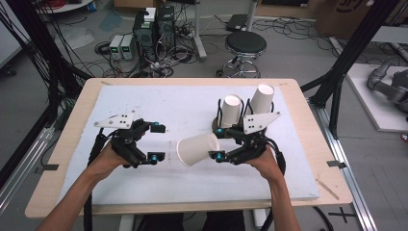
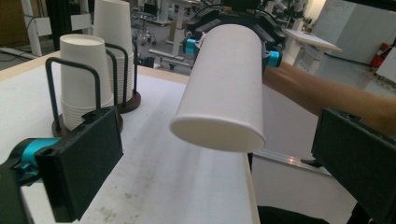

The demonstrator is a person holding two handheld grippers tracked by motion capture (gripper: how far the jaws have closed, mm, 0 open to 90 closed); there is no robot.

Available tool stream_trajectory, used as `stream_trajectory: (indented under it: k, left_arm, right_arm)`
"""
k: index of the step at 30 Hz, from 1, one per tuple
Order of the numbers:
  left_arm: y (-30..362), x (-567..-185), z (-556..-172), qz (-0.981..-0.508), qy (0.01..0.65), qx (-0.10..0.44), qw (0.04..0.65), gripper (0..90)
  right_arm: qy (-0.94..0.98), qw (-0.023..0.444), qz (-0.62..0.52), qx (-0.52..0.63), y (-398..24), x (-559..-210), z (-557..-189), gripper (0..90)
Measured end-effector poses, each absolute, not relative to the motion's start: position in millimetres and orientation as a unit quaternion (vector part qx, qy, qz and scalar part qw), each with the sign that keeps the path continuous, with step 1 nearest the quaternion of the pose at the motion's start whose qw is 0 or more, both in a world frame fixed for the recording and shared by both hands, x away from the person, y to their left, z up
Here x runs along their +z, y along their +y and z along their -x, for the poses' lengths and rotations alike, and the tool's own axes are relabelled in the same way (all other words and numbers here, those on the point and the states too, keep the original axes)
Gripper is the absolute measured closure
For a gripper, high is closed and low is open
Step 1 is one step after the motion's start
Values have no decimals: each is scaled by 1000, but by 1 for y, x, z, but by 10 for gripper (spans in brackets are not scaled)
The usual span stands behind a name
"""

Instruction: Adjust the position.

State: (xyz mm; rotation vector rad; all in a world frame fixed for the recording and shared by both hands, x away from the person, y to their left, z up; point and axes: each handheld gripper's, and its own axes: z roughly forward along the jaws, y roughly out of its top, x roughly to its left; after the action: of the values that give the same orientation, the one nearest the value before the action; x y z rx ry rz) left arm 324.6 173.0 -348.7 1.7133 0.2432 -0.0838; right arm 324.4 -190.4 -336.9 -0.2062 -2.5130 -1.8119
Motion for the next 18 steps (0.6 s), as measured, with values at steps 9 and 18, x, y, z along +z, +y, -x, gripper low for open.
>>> stream_trajectory:
  k: [9, 18]
  left_arm:
    - [147, -354, -324, -755, 90, -51, 648, 18]
    - [131, -357, -324, -753, 82, -53, 650, 18]
  right_arm:
    - [-802, 26, 58, -593, -186, -340, -326, 373]
    - [-800, 29, 55, -597, -182, -340, -326, 372]
